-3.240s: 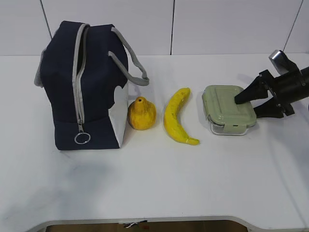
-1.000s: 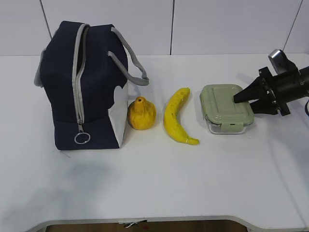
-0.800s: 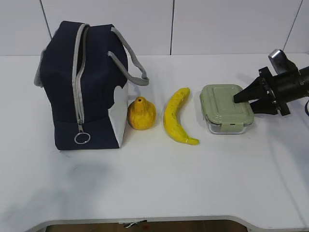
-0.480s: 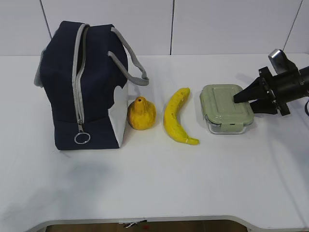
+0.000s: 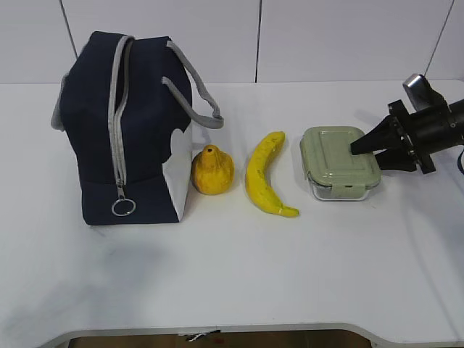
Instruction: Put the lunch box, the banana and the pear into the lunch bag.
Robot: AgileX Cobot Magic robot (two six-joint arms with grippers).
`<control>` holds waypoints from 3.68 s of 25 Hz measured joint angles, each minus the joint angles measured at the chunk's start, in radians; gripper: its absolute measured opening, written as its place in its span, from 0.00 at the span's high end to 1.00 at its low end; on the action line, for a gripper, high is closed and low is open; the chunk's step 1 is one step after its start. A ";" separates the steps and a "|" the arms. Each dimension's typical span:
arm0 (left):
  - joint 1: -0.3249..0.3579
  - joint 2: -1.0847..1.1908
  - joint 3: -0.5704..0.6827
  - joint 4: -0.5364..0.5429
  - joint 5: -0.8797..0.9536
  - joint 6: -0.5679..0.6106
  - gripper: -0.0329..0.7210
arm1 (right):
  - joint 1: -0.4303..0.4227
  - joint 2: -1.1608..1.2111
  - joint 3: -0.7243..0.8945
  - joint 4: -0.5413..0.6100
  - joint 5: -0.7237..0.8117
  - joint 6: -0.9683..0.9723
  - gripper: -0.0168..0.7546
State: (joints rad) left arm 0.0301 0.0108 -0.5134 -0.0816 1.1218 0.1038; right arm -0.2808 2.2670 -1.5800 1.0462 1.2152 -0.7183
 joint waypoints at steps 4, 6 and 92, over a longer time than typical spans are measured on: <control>0.000 0.000 0.000 0.000 0.000 0.000 0.64 | 0.000 0.000 0.000 0.000 0.000 0.010 0.49; 0.000 0.000 0.000 0.000 0.000 0.000 0.64 | 0.000 -0.003 0.000 0.000 -0.002 0.012 0.49; 0.000 0.000 0.000 -0.032 0.000 0.000 0.64 | 0.188 -0.269 0.006 0.124 -0.031 0.139 0.49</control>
State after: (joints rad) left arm 0.0301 0.0108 -0.5134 -0.1137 1.1218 0.1038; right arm -0.0925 1.9980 -1.5745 1.1704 1.1847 -0.5797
